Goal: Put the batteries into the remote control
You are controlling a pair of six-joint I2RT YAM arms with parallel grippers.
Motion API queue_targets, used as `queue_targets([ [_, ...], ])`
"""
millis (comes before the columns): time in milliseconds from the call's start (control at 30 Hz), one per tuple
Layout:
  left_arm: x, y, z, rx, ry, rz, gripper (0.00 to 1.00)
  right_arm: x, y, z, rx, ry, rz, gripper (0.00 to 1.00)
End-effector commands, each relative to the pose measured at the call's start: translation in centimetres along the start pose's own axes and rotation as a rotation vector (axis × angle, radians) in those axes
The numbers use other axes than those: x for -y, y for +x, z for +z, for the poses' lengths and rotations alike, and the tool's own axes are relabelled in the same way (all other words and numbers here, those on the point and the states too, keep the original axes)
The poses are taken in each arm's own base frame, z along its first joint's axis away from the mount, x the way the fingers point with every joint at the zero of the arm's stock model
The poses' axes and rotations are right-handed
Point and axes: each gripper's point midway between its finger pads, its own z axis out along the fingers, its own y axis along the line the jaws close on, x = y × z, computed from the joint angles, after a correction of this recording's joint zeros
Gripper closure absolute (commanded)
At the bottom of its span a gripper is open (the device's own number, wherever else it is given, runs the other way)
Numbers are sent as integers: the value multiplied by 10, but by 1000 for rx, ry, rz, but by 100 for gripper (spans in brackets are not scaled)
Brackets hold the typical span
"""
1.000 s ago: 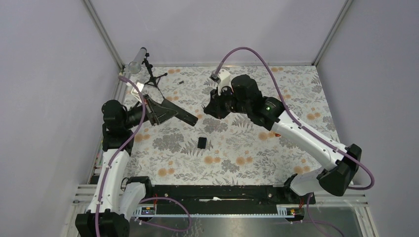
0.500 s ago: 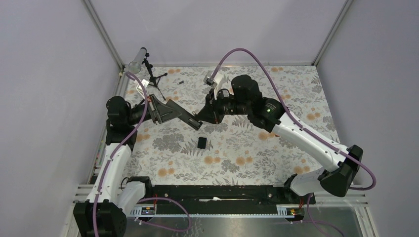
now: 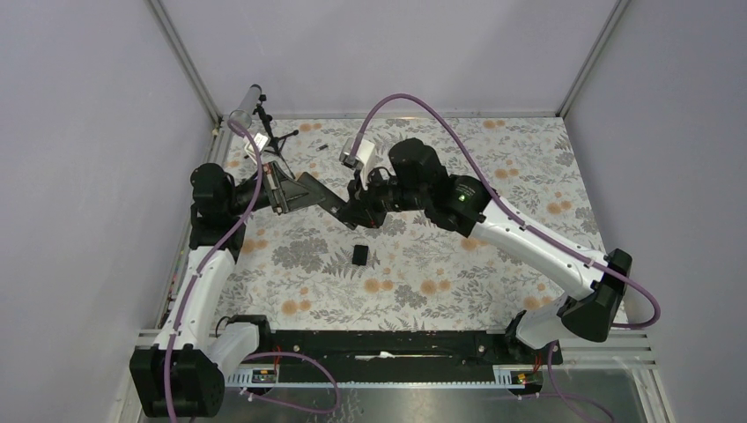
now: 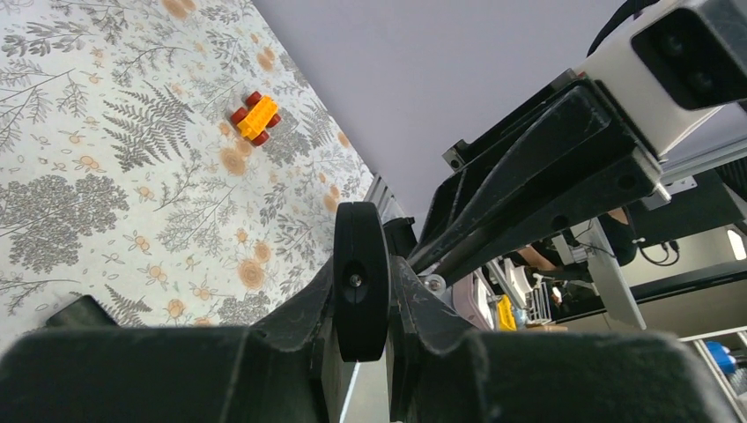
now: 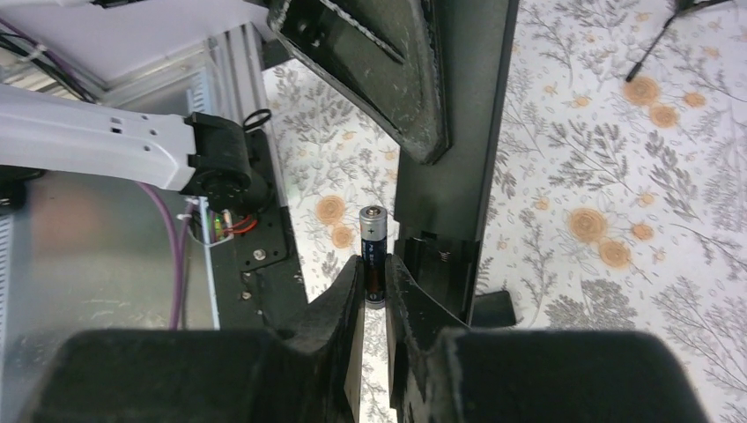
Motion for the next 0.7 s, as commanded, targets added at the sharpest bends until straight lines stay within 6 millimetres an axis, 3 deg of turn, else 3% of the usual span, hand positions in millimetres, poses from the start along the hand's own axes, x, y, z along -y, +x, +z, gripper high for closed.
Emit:
queue_targets([
  [0, 24, -12, 0, 5, 60, 83, 100, 10, -12, -2, 24, 71, -73, 84],
  [267, 24, -8, -1, 0, 69, 76, 100, 18, -10, 1, 18, 107, -83, 83],
  [667, 28, -13, 1, 25, 89, 62, 100, 14, -2, -1, -37, 76, -94, 74],
])
